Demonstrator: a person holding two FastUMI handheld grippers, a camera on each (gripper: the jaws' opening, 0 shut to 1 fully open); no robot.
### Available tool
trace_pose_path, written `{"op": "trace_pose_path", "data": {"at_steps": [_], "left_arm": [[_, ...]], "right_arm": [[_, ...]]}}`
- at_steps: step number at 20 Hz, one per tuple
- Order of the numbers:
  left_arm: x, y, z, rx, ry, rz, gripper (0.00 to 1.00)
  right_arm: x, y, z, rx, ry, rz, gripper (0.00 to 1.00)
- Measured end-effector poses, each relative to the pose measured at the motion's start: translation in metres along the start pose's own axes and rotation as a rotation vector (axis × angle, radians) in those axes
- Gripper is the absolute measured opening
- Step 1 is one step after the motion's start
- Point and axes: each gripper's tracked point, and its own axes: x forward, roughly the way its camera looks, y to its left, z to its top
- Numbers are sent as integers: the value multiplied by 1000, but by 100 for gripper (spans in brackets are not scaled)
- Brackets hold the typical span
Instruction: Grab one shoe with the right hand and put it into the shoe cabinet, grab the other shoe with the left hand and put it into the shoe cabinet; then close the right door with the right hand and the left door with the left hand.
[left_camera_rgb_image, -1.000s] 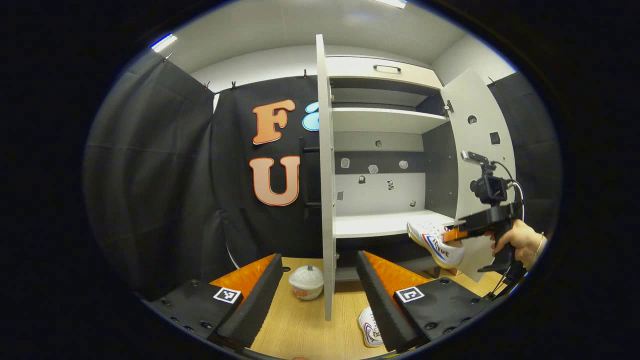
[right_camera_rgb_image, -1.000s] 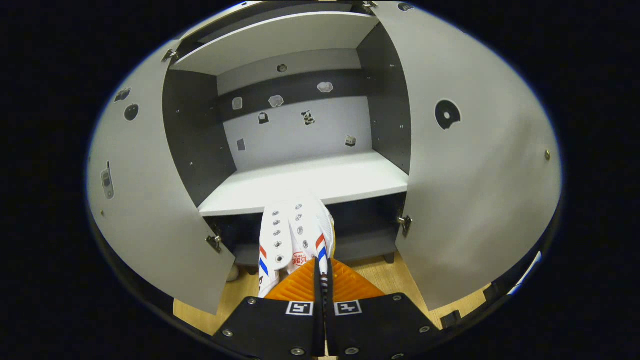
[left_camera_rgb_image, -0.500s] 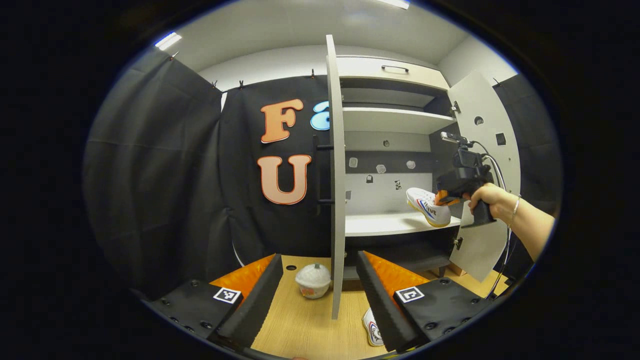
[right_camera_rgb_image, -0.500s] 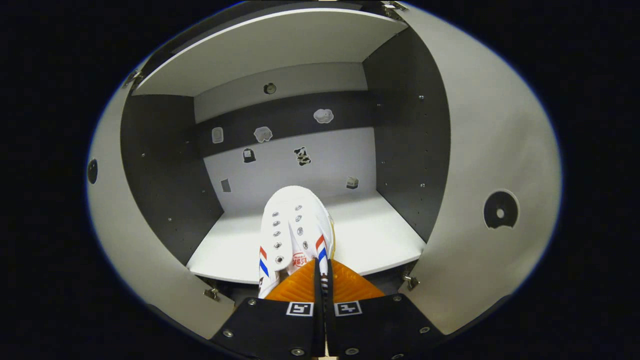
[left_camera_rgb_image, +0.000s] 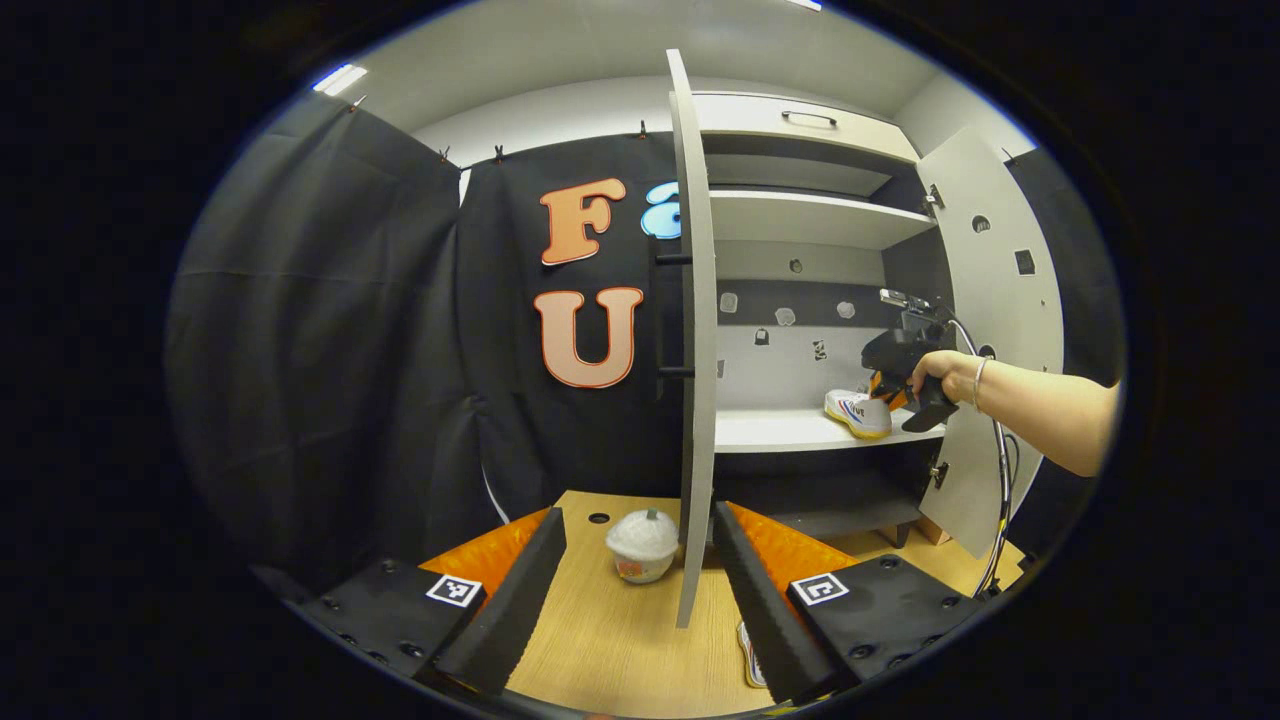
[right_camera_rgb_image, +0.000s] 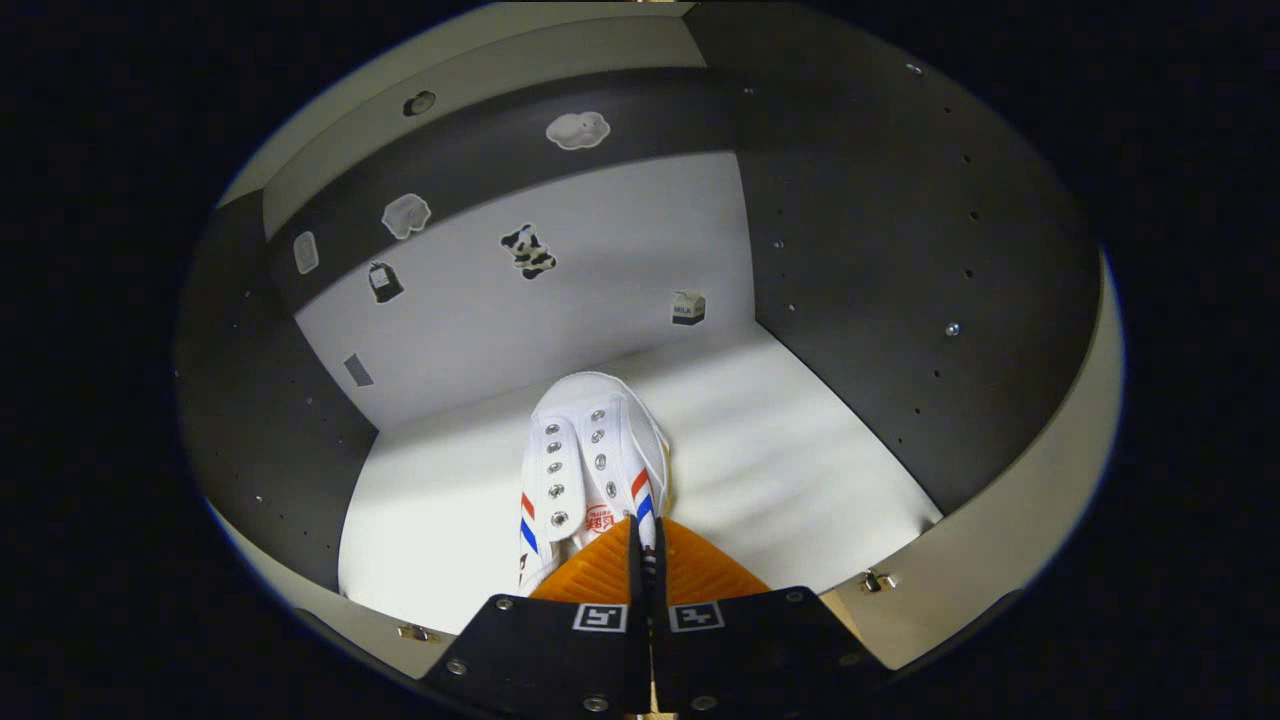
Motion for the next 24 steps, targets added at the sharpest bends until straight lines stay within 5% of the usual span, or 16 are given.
{"op": "trace_pose_path", "data": {"at_steps": [3,11,24], "left_arm": [[0,2,-5,0,7,15,99],[-5,-4,-9,-9,4,14,94],[-14,-34,-45,-22,46,-24,96]], "right_arm": [[2,-1,4,-13,-19,-3,2],[-47,6,30,-88,-160,39,27],[-231,-13,0,-250,-443,146,78]]}}
